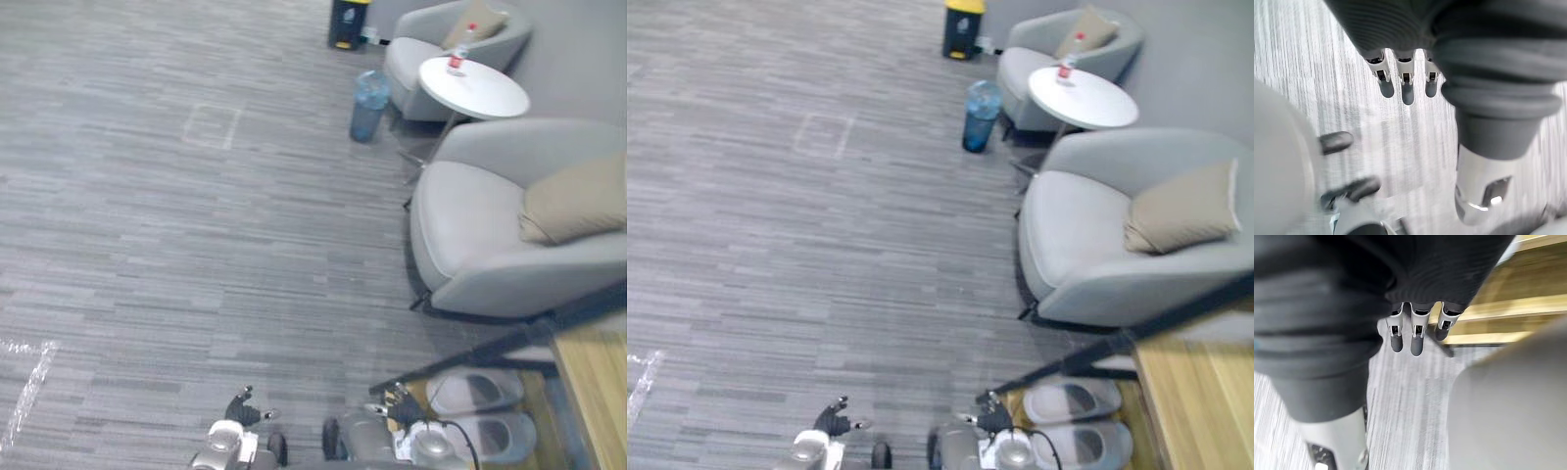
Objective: Organize the slippers on the shoe rack
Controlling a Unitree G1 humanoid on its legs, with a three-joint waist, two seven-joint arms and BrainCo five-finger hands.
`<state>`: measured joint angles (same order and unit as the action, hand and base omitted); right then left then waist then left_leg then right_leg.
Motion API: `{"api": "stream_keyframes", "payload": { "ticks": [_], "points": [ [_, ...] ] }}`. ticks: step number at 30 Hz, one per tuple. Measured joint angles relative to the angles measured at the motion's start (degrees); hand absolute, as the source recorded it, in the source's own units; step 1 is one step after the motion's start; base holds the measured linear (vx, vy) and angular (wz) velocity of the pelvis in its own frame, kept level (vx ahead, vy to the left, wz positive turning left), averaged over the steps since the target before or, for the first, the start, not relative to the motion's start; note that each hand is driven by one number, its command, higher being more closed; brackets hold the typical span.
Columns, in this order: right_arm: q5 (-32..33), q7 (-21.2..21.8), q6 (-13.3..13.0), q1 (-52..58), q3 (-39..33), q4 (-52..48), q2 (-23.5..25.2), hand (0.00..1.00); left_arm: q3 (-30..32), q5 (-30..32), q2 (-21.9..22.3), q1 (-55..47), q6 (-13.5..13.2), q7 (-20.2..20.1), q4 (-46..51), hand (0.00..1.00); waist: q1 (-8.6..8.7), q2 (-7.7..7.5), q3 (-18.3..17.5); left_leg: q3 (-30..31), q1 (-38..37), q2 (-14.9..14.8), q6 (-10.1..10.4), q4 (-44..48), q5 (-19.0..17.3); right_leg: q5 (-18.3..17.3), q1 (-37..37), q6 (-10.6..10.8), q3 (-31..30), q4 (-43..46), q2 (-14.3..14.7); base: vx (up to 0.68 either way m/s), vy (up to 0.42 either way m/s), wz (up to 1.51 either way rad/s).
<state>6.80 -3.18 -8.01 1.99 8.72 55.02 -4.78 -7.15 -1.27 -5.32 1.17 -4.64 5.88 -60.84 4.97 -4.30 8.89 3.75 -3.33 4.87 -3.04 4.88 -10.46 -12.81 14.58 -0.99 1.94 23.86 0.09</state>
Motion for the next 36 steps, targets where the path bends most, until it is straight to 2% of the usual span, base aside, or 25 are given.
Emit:
{"api": "stream_keyframes", "payload": {
  "ticks": [1, 3, 4, 5, 6, 7, 9, 11, 12, 13, 14, 15, 18, 19, 20, 21, 23, 26, 29, 30, 31, 32, 34, 35, 36],
  "points": [
    [0.08, 0.03, 0.03, 0.32, -0.08, -0.09, 0.11, 0.00, 1.88, 0.00, 0.88, -0.31, 0.00, -0.16, -0.04, 0.00, 0.05, -0.34, -0.21, 0.96, -0.79, 0.68, 0.57, 2.46, -2.18, 2.86, -1.07, -0.68, 0.31, -1.26, -0.73, 0.39, -0.081, 0.87],
    [0.05, 0.16, 0.10, 0.02, -1.54, -0.38, -0.31, 0.00, 6.94, 0.00, 3.46, -0.98, -0.06, -0.24, 0.64, 0.00, -0.65, 2.36, -0.72, -1.37, 3.87, -1.02, 4.81, 16.40, -5.41, 1.30, -4.21, -2.34, 4.08, -1.84, -0.80, 0.56, -0.069, 0.94],
    [0.05, 0.16, 0.09, 0.05, -1.46, -0.49, -0.52, 0.00, 8.27, 0.00, 4.11, -0.82, -0.10, -0.28, 1.06, 0.00, -0.72, 2.77, -0.42, -3.11, 6.28, -1.53, 5.40, 22.17, -5.11, 0.96, -5.62, -2.45, 4.51, -2.61, -0.77, 0.62, -0.080, 0.79],
    [0.06, 0.18, 0.07, 0.07, -1.24, -0.63, -0.81, 0.00, 10.09, -0.04, 4.81, -1.09, 0.00, -0.27, 1.61, 0.00, -0.92, 3.26, 0.21, -5.95, 10.26, -2.69, 7.70, 32.14, -3.68, 0.09, -8.78, -2.51, 5.38, -4.80, -0.64, 0.51, -0.072, 0.58],
    [0.01, 0.22, 0.28, 0.13, -0.70, -0.94, -1.13, 0.00, 11.54, -0.05, 5.08, -1.09, -0.16, -0.27, 3.24, 0.00, -1.61, 3.50, 0.96, -10.74, 15.33, -6.14, 8.94, 44.75, -1.96, -1.45, -13.15, -2.89, 5.35, -7.46, -0.15, 0.58, -0.068, 0.44],
    [0.05, 0.17, 0.52, 0.13, 0.16, -0.98, -1.23, 0.00, 12.37, -0.20, 5.07, -1.07, -0.37, -0.23, 4.56, 0.00, -2.44, 3.79, 1.54, -14.80, 17.53, -10.26, 7.49, 50.10, -3.99, -1.88, -17.07, -3.24, 5.48, -9.43, 0.47, 0.46, -0.036, 0.20],
    [0.07, 0.10, 0.71, 0.54, 1.06, -1.76, -0.45, 0.00, 12.84, -0.67, 4.71, -0.84, -1.10, 0.14, 5.34, 0.00, -4.03, 2.87, 1.98, -20.63, 20.07, -14.48, 6.52, 46.34, -6.11, -1.96, -22.92, -3.18, 5.68, -13.12, -0.23, 0.44, -0.036, -0.05],
    [0.07, -0.03, 0.72, 0.21, 1.21, -2.30, 0.40, 0.00, 12.71, -1.25, 4.79, -0.61, -1.34, 0.15, 6.05, 0.00, -4.43, 3.04, 2.00, -22.31, 23.52, -14.75, 5.59, 35.21, -5.68, -2.77, -25.79, -1.75, 5.65, -14.88, -2.25, 0.45, 0.036, -0.11],
    [0.05, -0.09, 0.78, 0.12, 1.29, -2.27, 0.49, 0.00, 12.52, -1.24, 4.87, -0.23, -1.36, 0.20, 6.20, 0.00, -4.49, 3.24, 1.95, -21.78, 25.58, -13.87, 5.77, 27.93, -2.89, -3.01, -27.23, -1.37, 5.35, -16.26, -3.31, 0.59, 0.183, -0.17],
    [-0.14, -0.18, 0.76, 0.26, 1.90, -1.49, -0.21, 0.00, 11.35, -1.30, 4.87, -0.23, -1.63, 0.50, 5.92, 0.00, -4.76, 4.28, 1.59, -18.73, 25.76, -11.98, 5.80, 14.02, 4.88, -3.27, -28.67, -0.90, 4.45, -17.11, -3.53, 0.59, 0.213, -0.18],
    [-0.15, -0.22, 0.76, 0.20, 2.23, -1.00, -0.43, 0.00, 10.65, -1.29, 4.75, -0.24, -1.71, 0.54, 5.55, 0.00, -4.83, 4.41, 1.50, -17.94, 25.87, -11.51, 5.64, 13.05, 8.36, -3.56, -29.03, -0.40, 3.90, -16.99, -3.64, 0.51, 0.227, -0.22],
    [-0.15, -0.24, 0.91, -0.63, 2.62, 0.80, -0.28, 0.00, 9.68, -1.30, 4.26, 0.06, -1.92, 0.60, 4.88, 0.00, -4.96, 3.97, 0.89, -17.17, 25.71, -9.71, 3.92, 13.87, 9.99, -3.85, -29.46, 0.11, 3.00, -15.92, -5.15, 0.44, 0.223, 0.09],
    [-0.40, 0.16, 1.01, -0.72, 1.41, 2.17, 0.34, 0.00, 9.67, -1.22, 3.28, 0.93, -1.88, 0.59, 3.89, 0.00, -3.94, -0.06, 0.50, -17.22, 22.53, -4.03, 0.90, 14.06, 5.87, -0.59, -23.41, 3.02, 0.09, 2.21, -10.29, 0.62, 0.285, 0.45],
    [-0.71, 0.27, 1.37, -0.38, 0.19, 2.25, 0.36, 0.00, 9.41, -1.22, 3.27, 0.88, -1.79, 0.56, 3.68, 0.00, -3.62, -1.12, 1.11, -16.35, 18.51, -2.32, 0.47, 13.69, 3.16, 7.30, -19.63, 4.18, -1.89, 15.02, -10.87, 0.62, 0.228, 0.46],
    [-0.71, 0.39, 1.43, -0.34, -0.32, 2.32, 0.34, 0.00, 9.23, -1.21, 3.09, 0.91, -1.74, 0.59, 3.13, 0.00, -3.57, -1.34, 1.45, -15.75, 15.63, -1.78, 0.19, 13.12, 1.74, 9.75, -16.41, 5.57, -3.49, 23.56, -10.86, 0.72, 0.233, 0.35],
    [-0.96, 0.54, 1.33, -0.33, -0.87, 2.14, 0.14, 0.00, 8.69, -1.22, 2.66, 0.81, -1.25, 0.55, 2.24, 0.00, -3.31, -1.05, 2.03, -15.03, 11.50, -1.41, 0.14, 12.21, 0.08, 8.28, -12.36, 4.74, -4.21, 33.79, -10.61, 0.59, 0.154, 0.14],
    [-1.34, 0.53, 0.67, -0.34, -1.86, 0.90, -0.20, 0.00, 8.45, -1.25, 2.71, 0.25, -1.01, 0.57, 1.66, 0.00, -2.20, 0.13, 2.28, -13.95, 4.33, -1.82, -0.37, 8.36, -0.70, 3.79, -4.11, 3.80, -3.44, 41.62, -8.89, 0.57, 0.099, 0.10],
    [-1.25, 0.76, -0.01, -0.96, -3.47, -1.33, -0.07, 0.00, 8.50, -1.32, 3.09, 1.08, -0.83, 0.48, 0.57, 0.00, -1.25, 1.27, 3.04, -12.56, -4.89, -4.25, -1.10, 1.91, -1.26, -2.15, 5.43, 2.82, 0.28, 31.62, -4.49, 0.52, -0.008, 0.33],
    [-1.14, 0.86, -0.01, -0.89, -4.25, -2.43, 0.17, 0.00, 8.42, -1.24, 4.93, 2.81, -0.30, 0.42, 0.60, 0.00, -0.51, 1.20, 3.02, -10.73, -9.77, -5.84, -0.94, 0.50, -4.85, 1.11, 9.21, 3.70, 2.94, 9.92, -3.12, 0.62, -0.157, 0.65],
    [-1.06, 0.91, 0.00, -0.93, -4.24, -2.44, 0.34, 0.00, 8.35, -1.22, 5.68, 3.49, -0.21, 0.25, 0.67, 0.00, -0.09, 0.89, 2.79, -8.97, -11.88, -5.56, 0.45, -0.87, -6.25, 6.87, 9.16, 3.31, 2.29, -1.92, -3.19, 0.75, -0.279, 0.81],
    [-0.62, 0.97, 0.00, -1.08, -4.34, -2.56, 0.25, 0.00, 8.50, -1.14, 6.28, 3.49, -0.06, 0.04, 0.56, 0.00, 0.46, 1.01, 2.61, -7.29, -13.05, -5.74, 0.93, -1.08, -6.85, 12.03, 9.03, 2.36, 1.97, -0.94, -3.45, 0.62, -0.246, 0.71],
    [-0.62, 0.93, 0.07, -1.57, -4.66, -2.58, 0.08, 0.00, 8.48, -1.07, 7.40, 3.58, -0.09, 0.00, 0.60, 0.00, 0.45, 2.70, 2.25, -6.37, -13.31, -7.00, 1.25, 0.39, -6.45, 8.42, 9.48, 1.01, 2.63, 2.54, -2.93, 0.63, -0.241, 0.53],
    [-0.76, 0.75, 0.57, -1.79, -5.82, -2.46, -0.12, 0.00, 8.49, -0.57, 8.03, 2.68, 0.04, -0.39, 0.57, 0.00, 0.57, 3.88, 2.02, -6.14, -11.40, -8.00, 4.18, 9.98, -4.77, 3.33, 7.74, -1.42, 4.16, 7.06, -3.33, 0.63, -0.238, 0.31],
    [-1.27, 0.71, 0.95, -1.69, -5.79, -2.51, -0.44, 0.00, 8.90, -0.44, 8.34, 2.17, 0.05, -0.37, 0.58, 0.00, 0.69, 4.69, 2.13, -5.85, -8.29, -9.26, 6.65, 19.75, -3.35, 1.31, 4.68, -1.94, 5.15, 6.62, -2.79, 0.75, -0.276, 0.35],
    [-1.84, 0.66, 1.24, -1.13, -5.68, -2.60, -0.79, 0.00, 11.07, -0.45, 8.30, 1.60, 0.04, -0.48, 0.86, 0.00, 0.99, 5.60, 1.99, -4.46, -1.50, -11.37, 12.70, 36.53, 3.58, -0.60, -0.33, -2.69, 6.65, 4.25, -1.63, 0.63, -0.217, 0.31]
  ]
}}
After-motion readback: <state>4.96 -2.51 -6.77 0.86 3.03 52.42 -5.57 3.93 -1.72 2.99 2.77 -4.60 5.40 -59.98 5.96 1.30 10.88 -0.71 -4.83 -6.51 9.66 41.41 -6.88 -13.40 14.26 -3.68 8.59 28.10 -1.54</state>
